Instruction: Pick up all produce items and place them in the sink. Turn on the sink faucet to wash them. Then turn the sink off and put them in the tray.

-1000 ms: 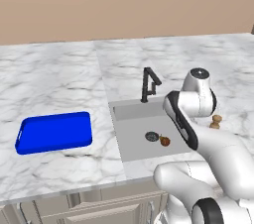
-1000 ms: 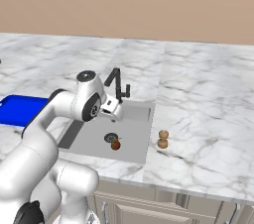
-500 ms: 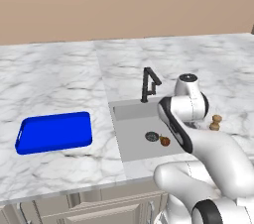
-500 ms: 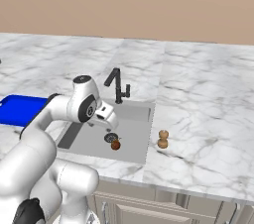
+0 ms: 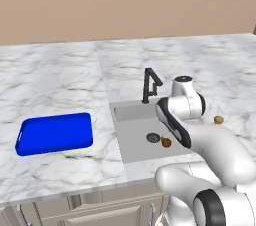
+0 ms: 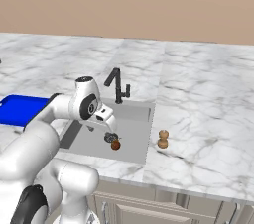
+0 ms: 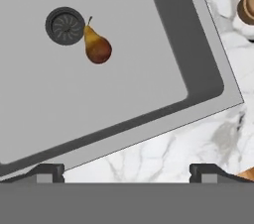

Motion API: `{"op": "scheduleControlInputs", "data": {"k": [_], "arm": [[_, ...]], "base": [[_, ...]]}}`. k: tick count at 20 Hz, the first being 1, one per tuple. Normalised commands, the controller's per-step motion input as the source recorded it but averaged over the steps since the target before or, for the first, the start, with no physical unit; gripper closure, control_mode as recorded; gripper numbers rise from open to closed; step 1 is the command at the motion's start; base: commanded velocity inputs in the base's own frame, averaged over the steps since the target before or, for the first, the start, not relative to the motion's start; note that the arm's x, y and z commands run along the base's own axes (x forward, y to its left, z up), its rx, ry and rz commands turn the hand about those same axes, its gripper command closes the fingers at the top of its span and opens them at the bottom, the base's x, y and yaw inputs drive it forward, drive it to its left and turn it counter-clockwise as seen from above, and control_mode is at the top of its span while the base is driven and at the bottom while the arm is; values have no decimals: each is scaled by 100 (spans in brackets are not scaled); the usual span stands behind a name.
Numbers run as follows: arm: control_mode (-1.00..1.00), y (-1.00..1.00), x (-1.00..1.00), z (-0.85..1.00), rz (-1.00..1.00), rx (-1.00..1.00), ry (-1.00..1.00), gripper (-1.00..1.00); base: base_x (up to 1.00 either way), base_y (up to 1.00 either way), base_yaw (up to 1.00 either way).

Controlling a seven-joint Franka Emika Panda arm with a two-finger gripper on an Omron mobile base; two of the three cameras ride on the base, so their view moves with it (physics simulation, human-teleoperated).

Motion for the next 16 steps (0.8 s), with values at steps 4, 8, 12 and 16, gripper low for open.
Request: {"op": "scheduleControlInputs", "data": {"k": [4, 8, 12, 16], "arm": [[-100, 0, 0, -22, -2, 0, 9, -100], [-100, 0, 11, -24, 0, -1, 1, -100], [-100, 0, 18, -23, 0, 0, 1, -100], [-100, 0, 15, -28, 0, 0, 3, -100]], "base": [[0, 0, 0], [0, 0, 0], [0, 0, 0], [0, 0, 0]]}}
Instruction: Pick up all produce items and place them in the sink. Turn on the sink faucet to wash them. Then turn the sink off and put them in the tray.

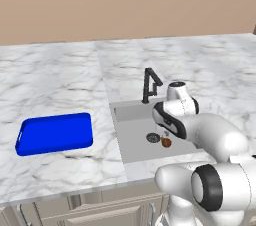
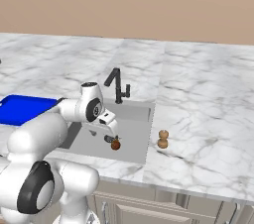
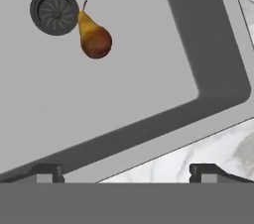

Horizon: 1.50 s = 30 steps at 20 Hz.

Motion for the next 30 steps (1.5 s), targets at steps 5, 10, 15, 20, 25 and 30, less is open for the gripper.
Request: {"op": "scheduleControlInputs", "data": {"k": [5, 10, 15, 20, 25, 30], "arm": [[-100, -1, 15, -30, 0, 0, 3, -100], [-100, -3, 21, -27, 0, 0, 5, -100], [-100, -5, 22, -25, 0, 0, 4, -100], [-100, -7, 17, -23, 0, 0, 1, -100], [-100, -7, 12, -22, 0, 0, 2, -100], [-100, -3, 12, -20, 0, 0, 0, -100]], "base": [[0, 0, 0], [0, 0, 0], [0, 0, 0], [0, 0, 0], [0, 0, 0], [0, 0, 0]]}}
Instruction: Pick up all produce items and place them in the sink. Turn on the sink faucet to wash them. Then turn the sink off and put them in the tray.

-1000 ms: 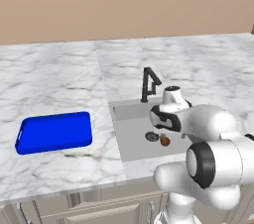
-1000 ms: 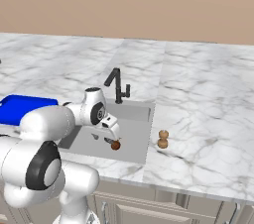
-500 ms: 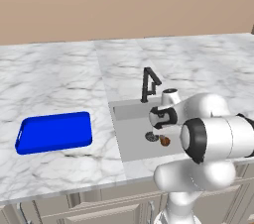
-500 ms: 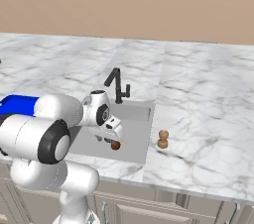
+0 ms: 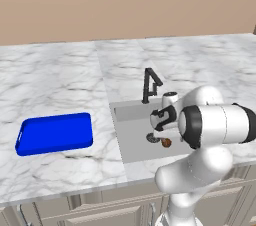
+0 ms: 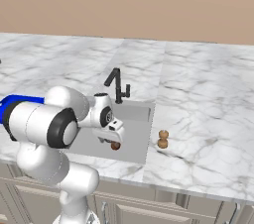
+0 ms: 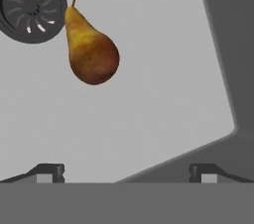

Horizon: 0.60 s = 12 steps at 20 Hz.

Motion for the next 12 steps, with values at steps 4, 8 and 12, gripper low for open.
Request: {"op": "scheduleControlInputs", "data": {"k": [4, 8, 12], "arm": [[-100, -1, 10, -16, 0, 0, 0, -100], [-100, 0, 9, -16, 0, 0, 0, -100], [-100, 0, 5, -13, 0, 0, -3, -100]], "base": [[0, 0, 0], [0, 0, 0], [0, 0, 0]]}}
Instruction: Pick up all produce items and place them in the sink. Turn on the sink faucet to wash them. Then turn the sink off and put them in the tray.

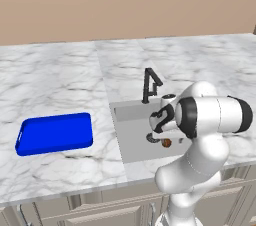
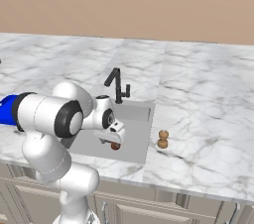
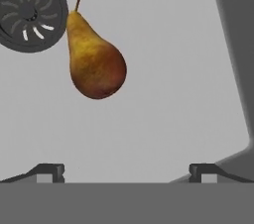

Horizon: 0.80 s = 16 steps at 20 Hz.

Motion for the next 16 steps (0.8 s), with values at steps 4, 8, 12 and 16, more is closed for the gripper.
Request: {"op": "scheduleControlInputs", "data": {"k": [4, 8, 12, 16], "arm": [[-100, 0, 5, -7, 0, 0, -7, -100], [-100, 0, 10, -5, 0, 0, -7, -100], [-100, 0, 13, -9, 0, 0, -8, -100], [-100, -1, 14, -16, 0, 0, -10, -100]], "base": [[0, 0, 0], [0, 0, 0], [0, 0, 0], [0, 0, 0]]}}
